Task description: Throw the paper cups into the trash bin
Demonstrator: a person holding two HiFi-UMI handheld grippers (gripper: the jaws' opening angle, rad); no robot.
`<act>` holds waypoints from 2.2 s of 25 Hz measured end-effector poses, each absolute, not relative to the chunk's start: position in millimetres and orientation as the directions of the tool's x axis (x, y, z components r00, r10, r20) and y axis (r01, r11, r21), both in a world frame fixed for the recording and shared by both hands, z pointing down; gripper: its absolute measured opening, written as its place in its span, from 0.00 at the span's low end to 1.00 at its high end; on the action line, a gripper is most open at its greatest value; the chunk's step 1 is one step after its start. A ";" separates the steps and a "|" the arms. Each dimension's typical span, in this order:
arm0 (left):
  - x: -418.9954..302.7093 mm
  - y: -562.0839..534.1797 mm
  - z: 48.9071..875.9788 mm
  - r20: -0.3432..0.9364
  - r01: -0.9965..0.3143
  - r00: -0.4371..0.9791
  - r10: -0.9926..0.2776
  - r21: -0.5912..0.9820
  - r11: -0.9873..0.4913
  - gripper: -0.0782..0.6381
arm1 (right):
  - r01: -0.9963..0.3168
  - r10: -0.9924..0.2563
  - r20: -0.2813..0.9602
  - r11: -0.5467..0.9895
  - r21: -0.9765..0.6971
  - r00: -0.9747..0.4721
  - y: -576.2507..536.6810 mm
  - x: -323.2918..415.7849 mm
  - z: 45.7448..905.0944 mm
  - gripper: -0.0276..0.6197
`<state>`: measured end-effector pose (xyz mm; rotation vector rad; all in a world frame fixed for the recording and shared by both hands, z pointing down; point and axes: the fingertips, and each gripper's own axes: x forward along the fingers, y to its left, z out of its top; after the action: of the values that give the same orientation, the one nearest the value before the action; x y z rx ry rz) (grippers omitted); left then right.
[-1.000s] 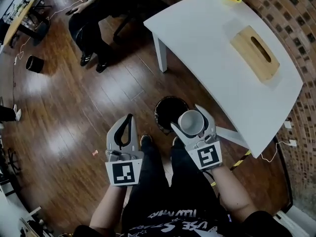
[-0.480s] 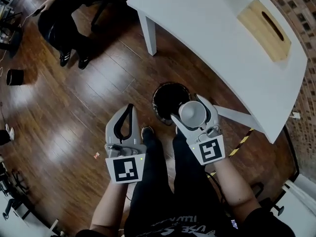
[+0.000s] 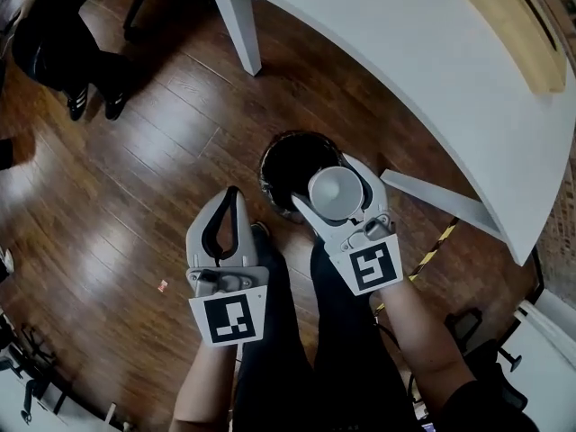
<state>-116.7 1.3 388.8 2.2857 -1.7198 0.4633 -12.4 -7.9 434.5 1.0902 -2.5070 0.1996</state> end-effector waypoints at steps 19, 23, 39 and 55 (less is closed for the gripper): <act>-84.6 -14.2 513.0 0.501 -0.949 0.286 -0.817 0.032 -0.312 0.12 | -0.736 -0.594 0.535 0.673 -0.079 -0.601 -3.8 -1.9 558.7 0.63; -83.1 -10.1 534.7 0.530 -0.959 0.260 -0.807 0.041 -0.282 0.12 | -0.742 -0.586 0.546 0.662 -0.104 -0.599 -1.1 -1.6 578.9 0.63; -66.9 9.9 591.3 0.600 -0.946 0.281 -0.749 0.042 -0.322 0.12 | -0.748 -0.525 0.638 0.652 -0.123 -0.563 13.0 7.4 650.3 0.63; -68.3 18.7 612.9 0.625 -0.948 0.274 -0.731 0.046 -0.315 0.12 | -0.778 -0.455 0.725 0.604 -0.175 -0.517 25.4 9.4 704.0 0.64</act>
<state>-68.3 18.7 612.9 2.1381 -1.5159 0.7115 9.4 25.4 704.0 0.9683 -2.1889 0.6520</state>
